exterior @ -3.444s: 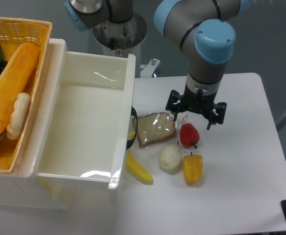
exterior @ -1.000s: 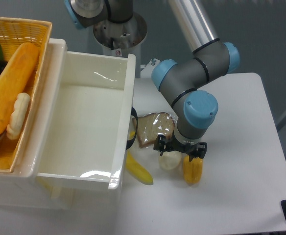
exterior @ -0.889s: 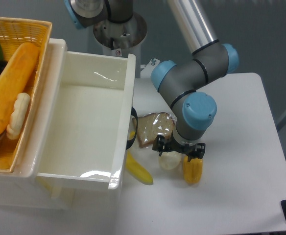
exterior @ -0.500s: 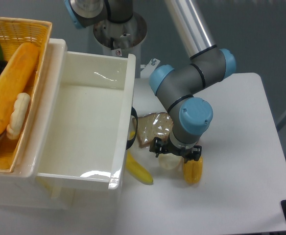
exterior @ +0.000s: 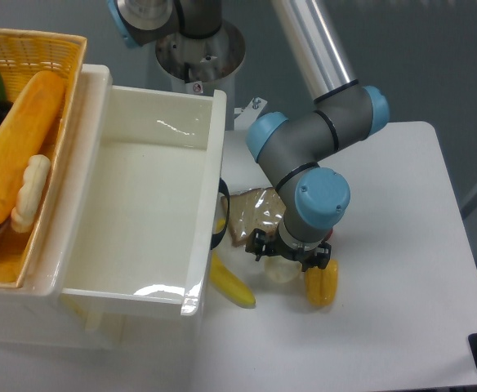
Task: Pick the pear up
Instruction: 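Close the gripper around the cream-white pear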
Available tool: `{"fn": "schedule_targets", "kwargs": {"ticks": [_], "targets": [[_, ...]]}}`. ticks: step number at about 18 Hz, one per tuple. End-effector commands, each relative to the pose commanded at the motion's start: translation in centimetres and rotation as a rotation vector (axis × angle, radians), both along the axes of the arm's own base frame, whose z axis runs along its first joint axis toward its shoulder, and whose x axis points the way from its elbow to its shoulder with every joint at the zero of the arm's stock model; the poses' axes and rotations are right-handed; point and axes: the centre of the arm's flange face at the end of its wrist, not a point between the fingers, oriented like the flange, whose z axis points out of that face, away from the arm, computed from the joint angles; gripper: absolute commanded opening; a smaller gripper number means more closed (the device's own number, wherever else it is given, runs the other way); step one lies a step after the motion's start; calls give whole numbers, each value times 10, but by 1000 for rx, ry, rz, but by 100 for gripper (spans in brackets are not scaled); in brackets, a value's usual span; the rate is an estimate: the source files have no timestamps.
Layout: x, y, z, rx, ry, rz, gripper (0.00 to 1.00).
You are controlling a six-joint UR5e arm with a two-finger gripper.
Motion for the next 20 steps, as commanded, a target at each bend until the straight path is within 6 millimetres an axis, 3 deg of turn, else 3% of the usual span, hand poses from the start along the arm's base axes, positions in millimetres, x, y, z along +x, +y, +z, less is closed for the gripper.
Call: {"fn": "schedule_targets", "kwargs": {"ticks": [20], "targets": [[-14, -8, -15, -18, 0, -68, 100]]}}
